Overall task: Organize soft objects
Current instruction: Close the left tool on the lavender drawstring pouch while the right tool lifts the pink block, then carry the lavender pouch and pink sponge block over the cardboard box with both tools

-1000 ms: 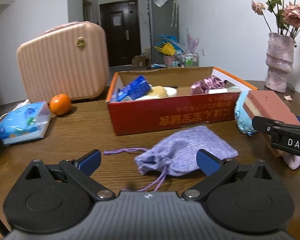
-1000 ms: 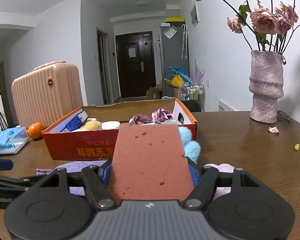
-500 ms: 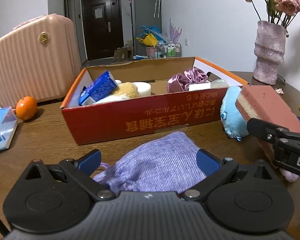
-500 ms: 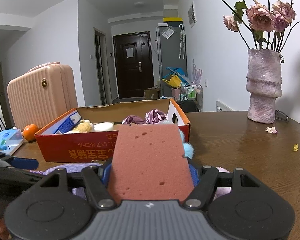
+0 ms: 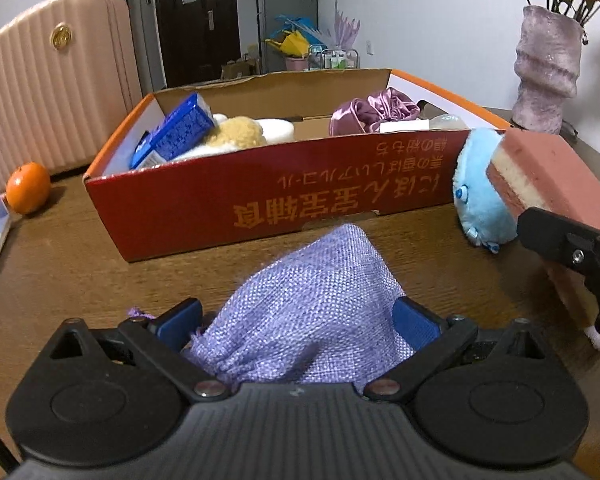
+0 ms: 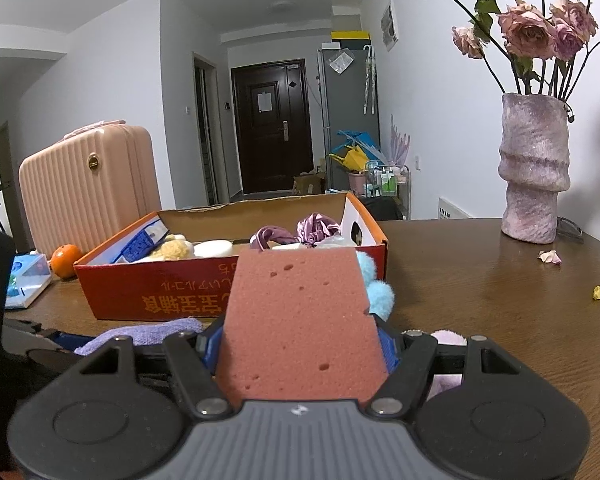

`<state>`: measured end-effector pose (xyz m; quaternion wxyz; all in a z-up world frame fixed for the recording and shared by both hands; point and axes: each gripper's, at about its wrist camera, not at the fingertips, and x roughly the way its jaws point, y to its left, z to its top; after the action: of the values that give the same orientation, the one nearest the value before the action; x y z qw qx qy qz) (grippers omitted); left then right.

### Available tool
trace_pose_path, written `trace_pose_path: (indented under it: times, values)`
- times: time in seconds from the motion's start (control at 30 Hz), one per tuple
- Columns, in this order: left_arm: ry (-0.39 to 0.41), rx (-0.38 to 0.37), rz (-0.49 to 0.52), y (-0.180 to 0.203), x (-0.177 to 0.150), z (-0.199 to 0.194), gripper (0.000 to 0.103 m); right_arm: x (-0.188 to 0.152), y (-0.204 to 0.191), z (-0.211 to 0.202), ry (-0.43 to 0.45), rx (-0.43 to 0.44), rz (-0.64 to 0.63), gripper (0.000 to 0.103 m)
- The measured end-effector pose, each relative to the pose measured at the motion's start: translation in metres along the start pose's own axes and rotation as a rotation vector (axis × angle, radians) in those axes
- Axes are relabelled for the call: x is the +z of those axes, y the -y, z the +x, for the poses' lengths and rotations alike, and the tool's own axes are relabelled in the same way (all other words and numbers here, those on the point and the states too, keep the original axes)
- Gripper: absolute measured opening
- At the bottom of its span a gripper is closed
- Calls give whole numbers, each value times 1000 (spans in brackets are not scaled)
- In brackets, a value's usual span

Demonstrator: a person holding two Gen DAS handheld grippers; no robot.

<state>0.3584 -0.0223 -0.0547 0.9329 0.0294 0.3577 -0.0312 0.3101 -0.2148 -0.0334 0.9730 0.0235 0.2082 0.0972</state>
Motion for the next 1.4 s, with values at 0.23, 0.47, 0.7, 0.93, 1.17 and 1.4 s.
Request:
trace_pose_path:
  times: [0.23,0.47,0.7,0.93,1.17,1.4]
  values:
    - [-3,-9,-10,-1,0,0,103,0,1,1,-7,3,10,69]
    - [1,-21,11,1,-1,-2,97,0,2,2,-9,9,17,69]
    - [20,-31,23,6,-6,-14,70,0,3,2,-11,18,23,69]
    - [34,-22,4,7,-12,-27,50,0,4,0,-9,28,28,69]
    - [108,20,-33,1,-12,-49,43,0,4,-2,1,37,31,69]
    - [204,68,-62,-1,-10,-77,43,3,4,-9,36,57,36,69]
